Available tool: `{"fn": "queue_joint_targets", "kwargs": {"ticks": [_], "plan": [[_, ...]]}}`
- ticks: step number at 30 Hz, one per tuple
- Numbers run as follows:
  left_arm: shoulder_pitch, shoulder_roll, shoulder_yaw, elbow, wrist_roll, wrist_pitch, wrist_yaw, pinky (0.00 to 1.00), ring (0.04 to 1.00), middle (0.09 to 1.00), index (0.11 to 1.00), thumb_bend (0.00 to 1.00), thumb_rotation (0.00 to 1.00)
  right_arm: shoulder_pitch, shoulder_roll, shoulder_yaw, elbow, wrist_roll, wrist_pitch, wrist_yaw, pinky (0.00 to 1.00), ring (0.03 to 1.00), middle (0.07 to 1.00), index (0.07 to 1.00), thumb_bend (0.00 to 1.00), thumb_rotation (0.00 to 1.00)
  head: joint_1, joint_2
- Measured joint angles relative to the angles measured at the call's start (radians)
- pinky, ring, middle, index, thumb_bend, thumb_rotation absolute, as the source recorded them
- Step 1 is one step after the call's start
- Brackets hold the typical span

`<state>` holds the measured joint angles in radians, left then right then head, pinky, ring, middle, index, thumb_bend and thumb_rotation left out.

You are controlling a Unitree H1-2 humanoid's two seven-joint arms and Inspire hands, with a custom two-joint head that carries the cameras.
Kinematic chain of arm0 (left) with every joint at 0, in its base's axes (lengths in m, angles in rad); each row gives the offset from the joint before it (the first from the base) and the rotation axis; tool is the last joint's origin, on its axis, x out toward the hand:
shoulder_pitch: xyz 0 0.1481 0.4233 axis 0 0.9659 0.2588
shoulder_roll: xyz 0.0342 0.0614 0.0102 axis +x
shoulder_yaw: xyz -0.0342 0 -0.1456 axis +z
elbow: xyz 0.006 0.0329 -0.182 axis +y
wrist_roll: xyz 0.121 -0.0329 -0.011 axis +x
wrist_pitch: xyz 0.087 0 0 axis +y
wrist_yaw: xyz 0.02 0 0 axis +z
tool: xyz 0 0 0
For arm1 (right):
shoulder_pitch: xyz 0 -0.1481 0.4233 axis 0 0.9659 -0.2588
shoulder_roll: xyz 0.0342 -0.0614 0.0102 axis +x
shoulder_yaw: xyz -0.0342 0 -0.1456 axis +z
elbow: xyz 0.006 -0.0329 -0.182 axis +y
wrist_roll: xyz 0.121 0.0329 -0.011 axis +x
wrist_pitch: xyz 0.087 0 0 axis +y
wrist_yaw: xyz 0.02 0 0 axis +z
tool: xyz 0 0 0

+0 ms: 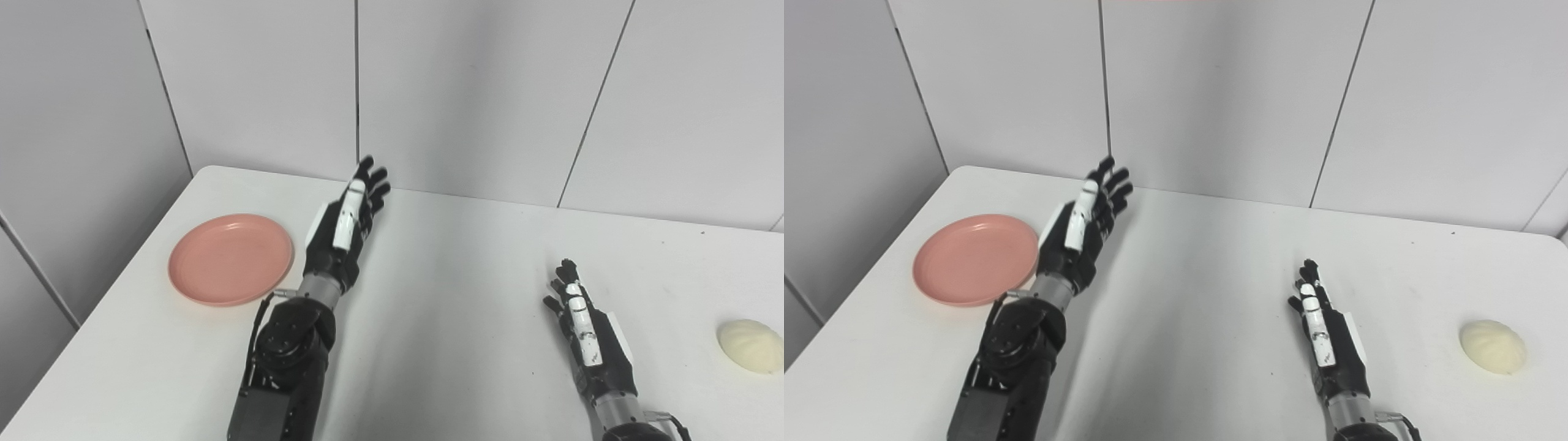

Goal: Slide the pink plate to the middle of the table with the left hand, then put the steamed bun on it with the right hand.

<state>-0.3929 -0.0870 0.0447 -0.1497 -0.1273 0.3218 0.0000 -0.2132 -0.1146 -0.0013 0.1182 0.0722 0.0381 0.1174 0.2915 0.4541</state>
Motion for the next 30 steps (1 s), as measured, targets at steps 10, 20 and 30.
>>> {"fn": "queue_joint_targets", "kwargs": {"ticks": [10,20,30], "plan": [[0.002,0.01,0.081,-0.215,-0.031,0.054,0.04,0.9,0.904,0.922,0.922,0.43,1.0,-0.001,-0.011,-0.011,0.005,0.019,-0.003,0.026,1.0,0.996,1.0,1.0,0.18,1.0,0.029,0.002],[0.001,0.06,0.186,-0.24,-0.053,0.053,0.084,0.91,0.91,0.923,0.925,0.42,1.0,-0.001,-0.013,-0.012,0.005,0.019,-0.005,0.026,1.0,0.992,1.0,1.0,0.19,1.0,0.046,0.002],[-0.012,0.089,0.31,-0.204,-0.096,0.024,0.149,0.96,0.928,0.937,0.946,0.44,1.0,-0.001,-0.015,-0.015,0.005,0.029,-0.005,0.03,1.0,1.0,1.0,1.0,0.2,1.0,0.066,0.006]]}}
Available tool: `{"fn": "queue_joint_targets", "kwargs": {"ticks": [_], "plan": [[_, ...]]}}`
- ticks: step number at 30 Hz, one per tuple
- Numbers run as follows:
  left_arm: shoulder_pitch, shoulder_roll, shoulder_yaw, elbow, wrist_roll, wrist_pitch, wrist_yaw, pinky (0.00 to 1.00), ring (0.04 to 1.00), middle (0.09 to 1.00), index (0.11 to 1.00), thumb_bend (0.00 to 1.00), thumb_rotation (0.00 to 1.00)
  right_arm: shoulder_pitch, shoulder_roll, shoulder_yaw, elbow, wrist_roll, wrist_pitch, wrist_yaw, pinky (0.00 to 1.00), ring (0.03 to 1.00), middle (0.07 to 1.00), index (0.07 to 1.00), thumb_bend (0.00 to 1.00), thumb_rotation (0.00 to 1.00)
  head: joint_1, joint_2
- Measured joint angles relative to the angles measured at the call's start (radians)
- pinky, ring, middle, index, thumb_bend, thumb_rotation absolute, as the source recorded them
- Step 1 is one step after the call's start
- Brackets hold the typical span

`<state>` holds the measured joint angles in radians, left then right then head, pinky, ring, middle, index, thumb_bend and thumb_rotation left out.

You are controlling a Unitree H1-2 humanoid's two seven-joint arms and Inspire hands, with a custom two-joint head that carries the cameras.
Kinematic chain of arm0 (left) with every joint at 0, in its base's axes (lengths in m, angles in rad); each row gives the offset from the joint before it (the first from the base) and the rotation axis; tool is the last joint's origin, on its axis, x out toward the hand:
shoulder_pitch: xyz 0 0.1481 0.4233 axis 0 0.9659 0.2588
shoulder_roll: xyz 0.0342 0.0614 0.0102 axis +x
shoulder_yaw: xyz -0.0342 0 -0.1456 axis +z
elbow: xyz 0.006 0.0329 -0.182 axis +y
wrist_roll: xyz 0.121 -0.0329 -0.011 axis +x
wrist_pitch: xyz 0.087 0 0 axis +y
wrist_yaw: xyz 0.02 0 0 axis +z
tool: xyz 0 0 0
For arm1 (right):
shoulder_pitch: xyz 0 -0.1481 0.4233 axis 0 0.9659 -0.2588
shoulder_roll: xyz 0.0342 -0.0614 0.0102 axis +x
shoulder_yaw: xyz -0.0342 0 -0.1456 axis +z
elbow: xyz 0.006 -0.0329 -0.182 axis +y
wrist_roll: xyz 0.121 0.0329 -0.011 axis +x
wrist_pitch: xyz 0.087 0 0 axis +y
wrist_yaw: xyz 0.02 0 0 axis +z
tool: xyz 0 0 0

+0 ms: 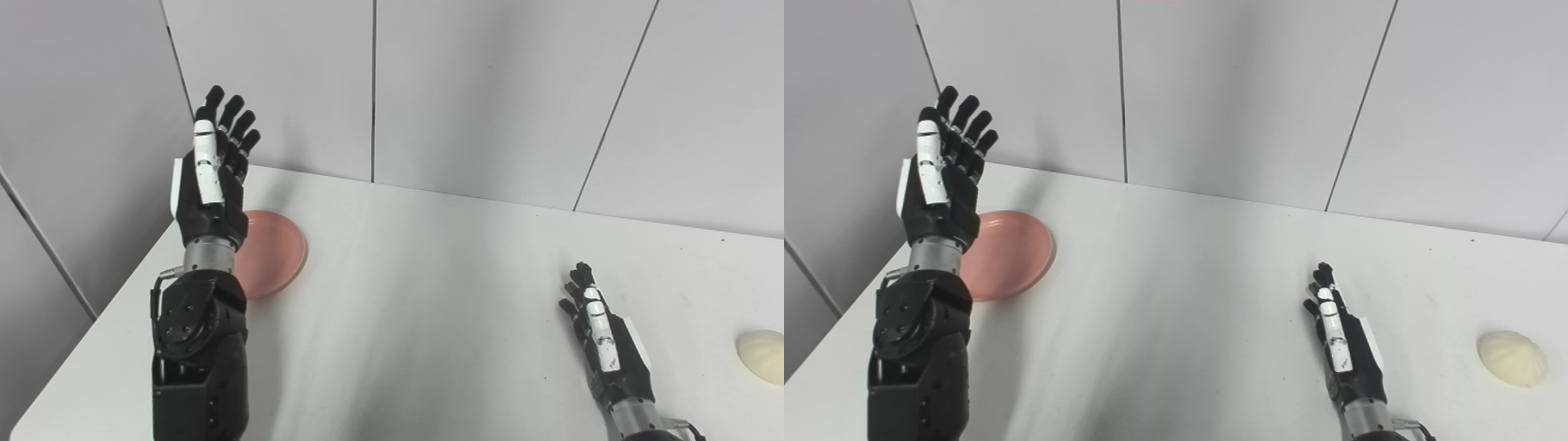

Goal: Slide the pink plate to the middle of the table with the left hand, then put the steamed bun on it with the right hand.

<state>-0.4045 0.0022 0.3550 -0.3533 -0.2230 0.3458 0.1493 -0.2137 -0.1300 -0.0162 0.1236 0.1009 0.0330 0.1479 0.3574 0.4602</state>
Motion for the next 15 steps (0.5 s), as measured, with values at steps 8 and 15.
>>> {"fn": "queue_joint_targets", "kwargs": {"ticks": [8,15], "plan": [[-0.009,0.034,0.07,0.094,-0.015,-0.072,0.051,0.96,0.94,0.948,0.96,0.42,1.0,0.001,-0.003,-0.002,-0.001,0.002,0.0,0.002,1.0,1.0,1.0,1.0,0.18,1.0,0.006,0.002],[-0.014,0.064,0.114,0.139,-0.035,-0.132,0.082,0.97,0.953,0.96,0.969,0.43,1.0,0.002,-0.007,-0.002,-0.006,0.0,0.0,0.01,1.0,0.998,1.0,1.0,0.2,1.0,0.011,0.005]]}}
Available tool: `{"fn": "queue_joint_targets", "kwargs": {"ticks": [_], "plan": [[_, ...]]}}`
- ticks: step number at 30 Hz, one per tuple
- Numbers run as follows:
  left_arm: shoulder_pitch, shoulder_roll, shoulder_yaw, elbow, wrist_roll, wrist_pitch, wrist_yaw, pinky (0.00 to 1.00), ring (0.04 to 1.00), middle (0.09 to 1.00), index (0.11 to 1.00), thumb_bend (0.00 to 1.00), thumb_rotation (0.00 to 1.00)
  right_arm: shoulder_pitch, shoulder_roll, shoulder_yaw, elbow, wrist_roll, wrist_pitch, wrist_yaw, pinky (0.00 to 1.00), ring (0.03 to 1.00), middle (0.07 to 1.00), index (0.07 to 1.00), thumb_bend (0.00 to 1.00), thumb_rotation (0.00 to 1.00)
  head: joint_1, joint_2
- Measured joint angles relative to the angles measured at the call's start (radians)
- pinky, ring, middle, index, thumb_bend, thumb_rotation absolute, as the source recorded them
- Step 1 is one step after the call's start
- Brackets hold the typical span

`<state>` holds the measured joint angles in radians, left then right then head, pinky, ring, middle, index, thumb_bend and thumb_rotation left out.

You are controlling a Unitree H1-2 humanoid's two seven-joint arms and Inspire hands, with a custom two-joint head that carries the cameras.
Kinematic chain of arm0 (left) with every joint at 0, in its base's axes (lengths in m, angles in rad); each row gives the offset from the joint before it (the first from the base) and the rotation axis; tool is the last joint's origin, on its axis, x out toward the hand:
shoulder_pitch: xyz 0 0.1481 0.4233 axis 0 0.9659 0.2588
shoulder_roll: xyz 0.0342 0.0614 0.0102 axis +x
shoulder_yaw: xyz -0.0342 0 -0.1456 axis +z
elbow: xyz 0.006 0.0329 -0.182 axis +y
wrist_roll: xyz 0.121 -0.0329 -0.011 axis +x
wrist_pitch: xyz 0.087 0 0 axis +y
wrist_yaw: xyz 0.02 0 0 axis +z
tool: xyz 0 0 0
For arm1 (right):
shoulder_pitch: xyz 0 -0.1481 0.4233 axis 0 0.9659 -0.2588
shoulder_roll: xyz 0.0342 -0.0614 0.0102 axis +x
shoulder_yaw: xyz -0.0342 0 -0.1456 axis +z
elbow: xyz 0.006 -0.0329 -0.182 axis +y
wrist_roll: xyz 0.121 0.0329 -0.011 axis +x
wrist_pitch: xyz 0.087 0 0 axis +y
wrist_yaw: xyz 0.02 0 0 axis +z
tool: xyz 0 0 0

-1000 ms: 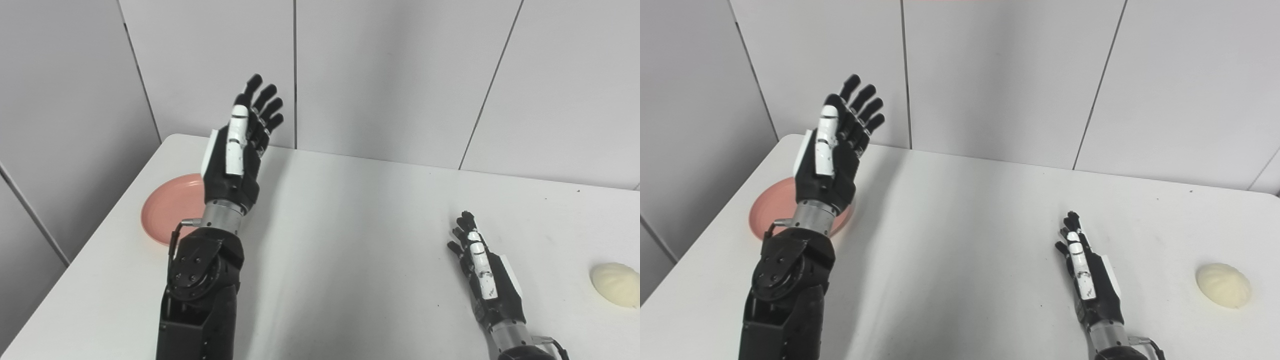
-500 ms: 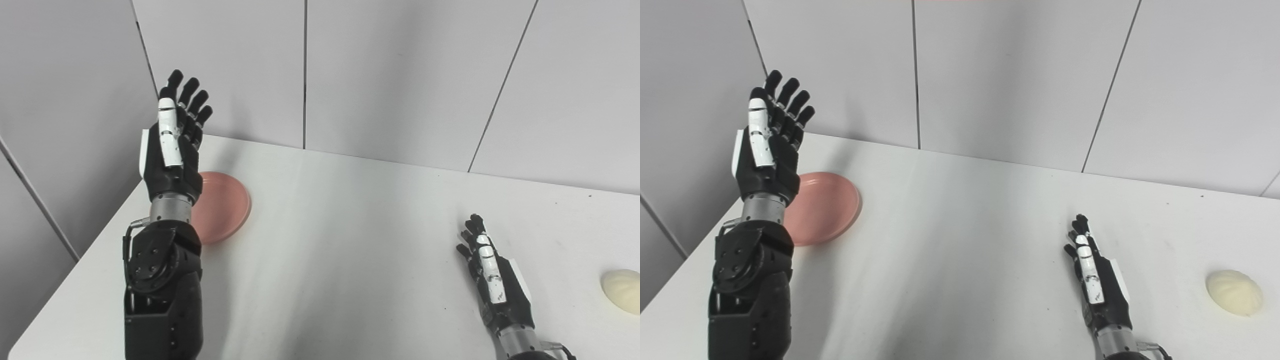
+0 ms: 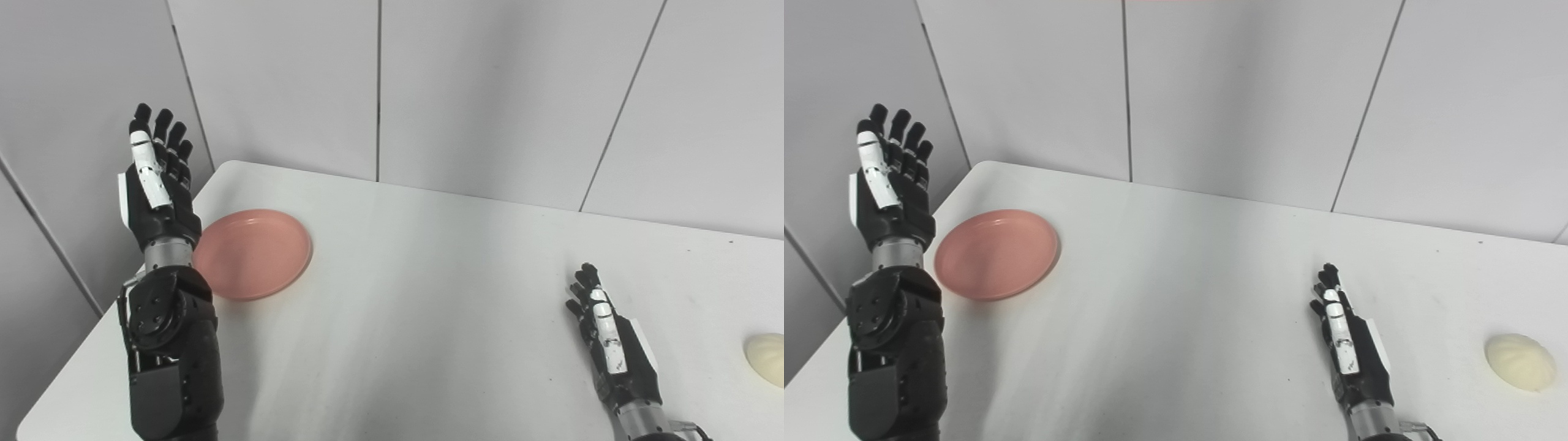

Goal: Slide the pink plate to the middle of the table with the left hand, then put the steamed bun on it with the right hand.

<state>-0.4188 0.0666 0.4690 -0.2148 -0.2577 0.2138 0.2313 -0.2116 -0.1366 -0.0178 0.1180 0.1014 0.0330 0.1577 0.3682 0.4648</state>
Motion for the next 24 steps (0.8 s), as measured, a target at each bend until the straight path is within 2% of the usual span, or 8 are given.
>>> {"fn": "queue_joint_targets", "kwargs": {"ticks": [9,16,21,24], "plan": [[0.0,0.051,0.017,0.071,-0.001,-0.025,0.014,0.97,0.94,0.957,0.961,0.43,1.0,0.0,-0.001,-0.001,0.0,0.001,0.0,0.0,1.0,1.0,1.0,1.0,0.18,1.0,0.015,0.006],[0.003,0.08,0.054,0.139,-0.063,-0.032,0.014,0.96,0.94,0.949,0.954,0.38,1.0,0.001,-0.003,-0.002,0.001,0.003,-0.001,0.005,1.0,1.0,1.0,1.0,0.17,1.0,0.018,0.009],[0.003,0.106,0.071,0.216,-0.115,-0.034,0.008,0.96,0.933,0.95,0.954,0.38,1.0,0.001,-0.002,-0.003,-0.002,0.003,-0.001,0.005,1.0,1.0,1.0,1.0,0.17,1.0,0.018,0.009],[0.002,0.123,0.083,0.288,-0.132,-0.061,-0.004,0.95,0.924,0.942,0.94,0.39,1.0,0.001,-0.002,-0.004,-0.002,0.004,-0.001,0.005,1.0,1.0,1.0,1.0,0.18,1.0,0.026,0.011]]}}
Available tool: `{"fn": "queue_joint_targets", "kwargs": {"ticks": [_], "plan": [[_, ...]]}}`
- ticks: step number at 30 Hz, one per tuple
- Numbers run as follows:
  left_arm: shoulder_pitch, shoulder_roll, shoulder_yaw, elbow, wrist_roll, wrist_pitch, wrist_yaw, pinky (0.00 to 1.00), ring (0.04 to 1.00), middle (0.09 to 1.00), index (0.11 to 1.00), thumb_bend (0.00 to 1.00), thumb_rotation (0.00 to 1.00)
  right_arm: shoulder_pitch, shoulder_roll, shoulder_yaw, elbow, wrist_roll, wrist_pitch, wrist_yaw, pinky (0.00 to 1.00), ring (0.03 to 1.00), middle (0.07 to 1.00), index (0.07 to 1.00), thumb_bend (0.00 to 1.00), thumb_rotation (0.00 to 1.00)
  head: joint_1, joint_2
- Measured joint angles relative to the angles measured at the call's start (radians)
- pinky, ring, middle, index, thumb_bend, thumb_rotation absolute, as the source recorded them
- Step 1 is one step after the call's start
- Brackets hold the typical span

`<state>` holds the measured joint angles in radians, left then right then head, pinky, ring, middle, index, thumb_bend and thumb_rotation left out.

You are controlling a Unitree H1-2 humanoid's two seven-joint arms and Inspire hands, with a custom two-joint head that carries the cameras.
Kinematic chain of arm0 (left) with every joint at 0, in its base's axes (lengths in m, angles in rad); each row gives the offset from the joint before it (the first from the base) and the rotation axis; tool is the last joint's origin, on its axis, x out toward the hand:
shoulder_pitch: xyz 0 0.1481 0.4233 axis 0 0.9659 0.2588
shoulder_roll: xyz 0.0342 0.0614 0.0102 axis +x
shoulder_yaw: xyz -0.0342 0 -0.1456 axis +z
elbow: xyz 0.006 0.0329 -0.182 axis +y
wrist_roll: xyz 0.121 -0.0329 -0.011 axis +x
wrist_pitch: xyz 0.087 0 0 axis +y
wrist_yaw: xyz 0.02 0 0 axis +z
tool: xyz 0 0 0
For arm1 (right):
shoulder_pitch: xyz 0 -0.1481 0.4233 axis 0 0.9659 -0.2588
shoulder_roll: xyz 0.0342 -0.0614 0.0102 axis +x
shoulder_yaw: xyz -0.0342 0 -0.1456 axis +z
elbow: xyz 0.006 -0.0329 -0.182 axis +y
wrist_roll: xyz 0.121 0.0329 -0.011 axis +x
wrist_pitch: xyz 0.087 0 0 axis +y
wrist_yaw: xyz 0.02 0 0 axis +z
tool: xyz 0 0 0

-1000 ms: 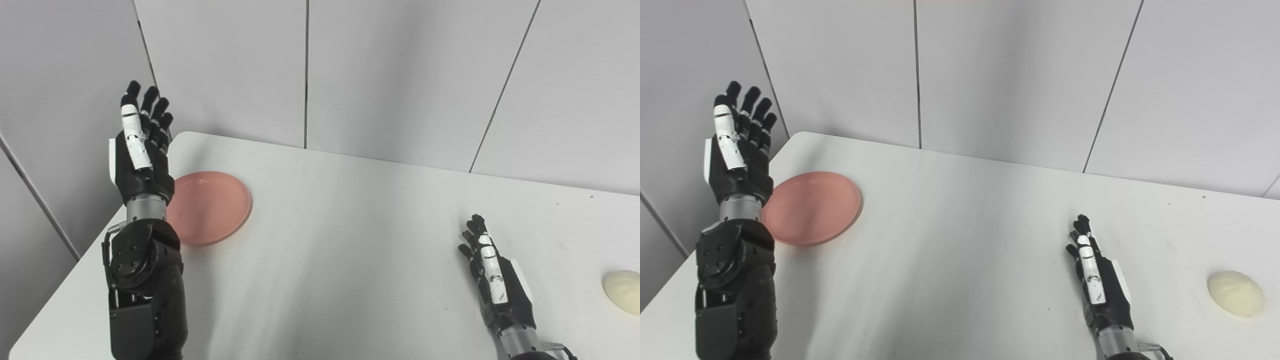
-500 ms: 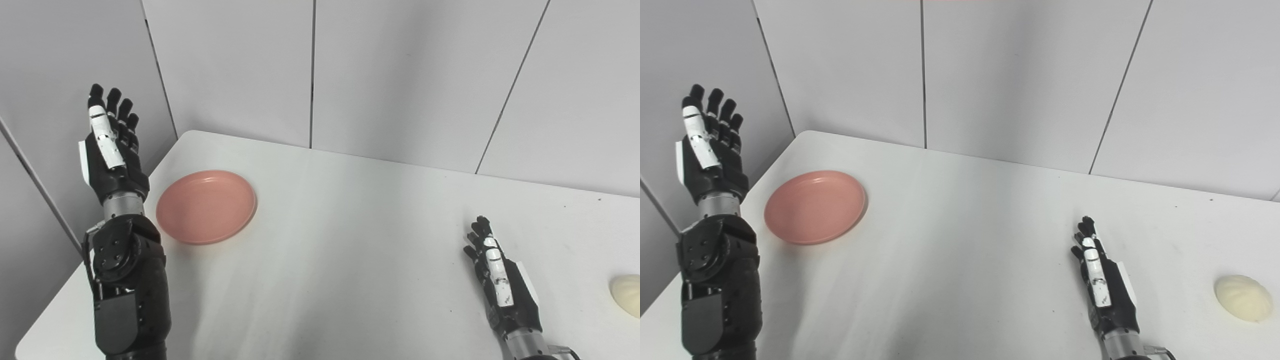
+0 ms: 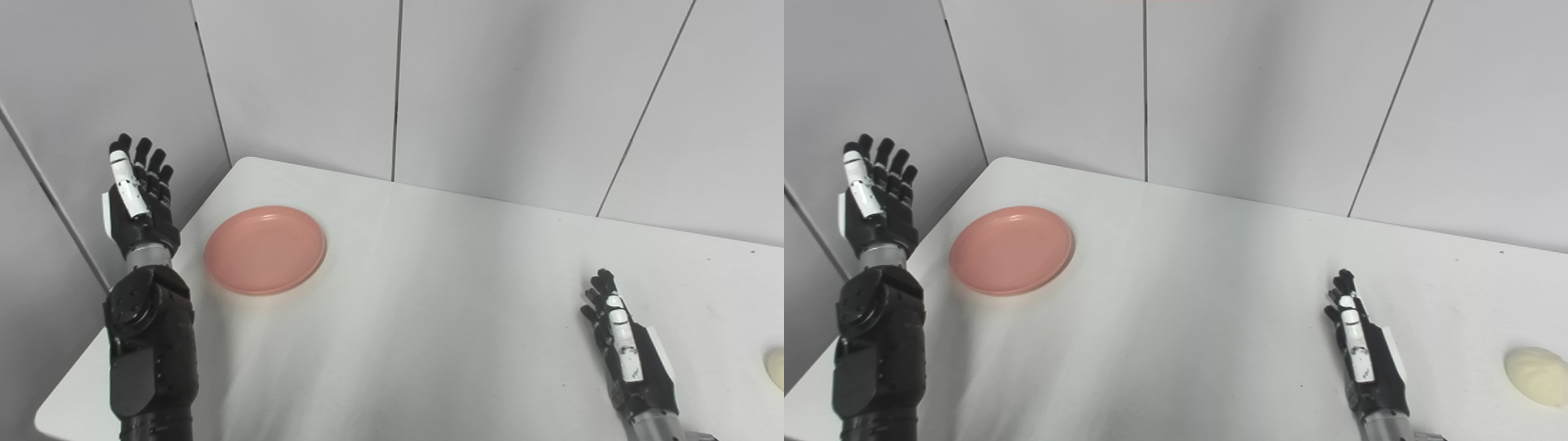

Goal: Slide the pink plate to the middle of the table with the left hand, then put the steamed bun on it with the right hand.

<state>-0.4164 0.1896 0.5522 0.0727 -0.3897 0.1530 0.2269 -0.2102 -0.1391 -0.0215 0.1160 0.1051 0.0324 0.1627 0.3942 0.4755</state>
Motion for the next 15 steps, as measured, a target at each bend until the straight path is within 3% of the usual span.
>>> {"fn": "queue_joint_targets", "kwargs": {"ticks": [15], "plan": [[-0.008,0.045,0.02,0.249,-0.065,-0.092,-0.037,0.91,0.897,0.919,0.926,0.38,1.0,0.001,0.0,-0.003,-0.004,0.007,0.0,0.0,1.0,1.0,1.0,1.0,0.16,1.0,0.009,0.002]]}}
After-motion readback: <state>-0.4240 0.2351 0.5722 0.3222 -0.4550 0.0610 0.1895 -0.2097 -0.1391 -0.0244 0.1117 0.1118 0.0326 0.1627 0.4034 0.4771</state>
